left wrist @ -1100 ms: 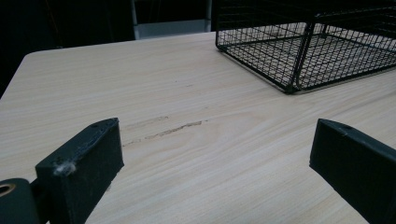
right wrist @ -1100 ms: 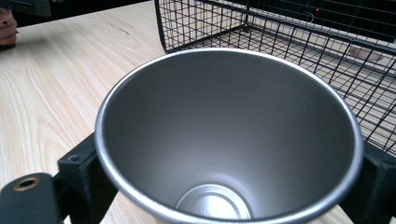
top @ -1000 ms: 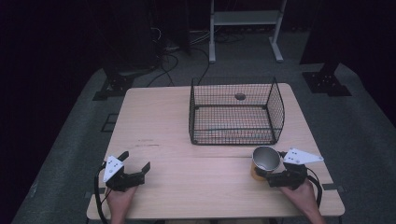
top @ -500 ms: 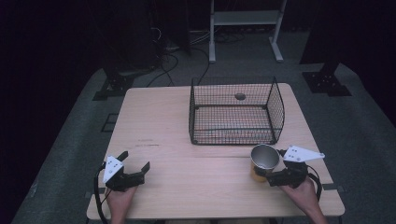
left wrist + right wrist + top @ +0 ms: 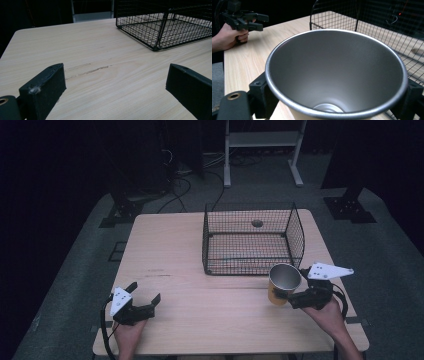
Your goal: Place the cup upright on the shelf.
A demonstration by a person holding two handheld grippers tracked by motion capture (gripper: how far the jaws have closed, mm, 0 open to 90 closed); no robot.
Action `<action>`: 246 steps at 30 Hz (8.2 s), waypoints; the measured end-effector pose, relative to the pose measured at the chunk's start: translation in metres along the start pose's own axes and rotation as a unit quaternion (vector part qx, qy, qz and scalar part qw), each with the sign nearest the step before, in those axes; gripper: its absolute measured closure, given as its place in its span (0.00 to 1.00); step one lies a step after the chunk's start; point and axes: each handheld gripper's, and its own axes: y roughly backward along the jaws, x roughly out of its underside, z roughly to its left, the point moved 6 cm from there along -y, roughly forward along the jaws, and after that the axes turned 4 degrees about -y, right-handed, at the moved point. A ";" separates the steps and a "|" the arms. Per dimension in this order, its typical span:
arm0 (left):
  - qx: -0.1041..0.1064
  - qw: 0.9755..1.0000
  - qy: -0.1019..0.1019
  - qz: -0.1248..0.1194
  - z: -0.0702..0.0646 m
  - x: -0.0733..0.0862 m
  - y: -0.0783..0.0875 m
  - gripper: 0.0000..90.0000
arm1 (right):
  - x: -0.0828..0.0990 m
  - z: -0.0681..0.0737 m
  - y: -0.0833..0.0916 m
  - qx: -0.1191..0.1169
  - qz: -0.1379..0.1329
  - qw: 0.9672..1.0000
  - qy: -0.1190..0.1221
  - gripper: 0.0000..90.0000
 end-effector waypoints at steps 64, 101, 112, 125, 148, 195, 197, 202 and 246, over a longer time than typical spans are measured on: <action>0.003 1.000 0.003 0.002 -0.001 0.000 -0.001 0.02 | -0.119 -0.055 -0.039 -0.015 0.019 1.000 0.018 0.14; 0.007 1.000 0.005 0.004 -0.002 0.000 -0.001 0.02 | -0.135 -0.102 -0.115 -0.018 0.034 0.999 -0.014 0.14; 0.011 1.000 0.003 -0.001 -0.003 -0.001 -0.001 0.02 | -0.116 -0.124 -0.133 -0.008 0.052 0.997 -0.048 0.14; 0.013 1.000 0.003 -0.003 -0.003 -0.001 -0.001 0.02 | -0.099 -0.133 -0.154 0.001 0.084 0.995 -0.054 0.14; 0.014 1.000 0.005 -0.006 -0.003 -0.001 0.000 0.02 | -0.074 -0.137 -0.189 0.020 0.194 0.980 -0.027 0.14; 0.013 1.000 0.003 -0.006 -0.003 -0.001 0.000 0.02 | -0.069 -0.133 -0.188 0.054 0.202 0.978 0.003 0.01; 0.012 1.000 0.003 -0.005 -0.003 -0.001 0.000 0.02 | -0.071 -0.133 -0.187 0.053 0.198 0.979 0.005 0.00; 0.012 1.000 0.003 -0.004 -0.003 -0.001 0.000 0.02 | -0.074 -0.132 -0.184 0.051 0.187 0.981 -0.002 0.00; 0.009 1.000 0.007 -0.007 -0.001 -0.001 0.000 0.02 | -0.098 -0.095 -0.138 -0.011 0.092 0.995 -0.032 0.00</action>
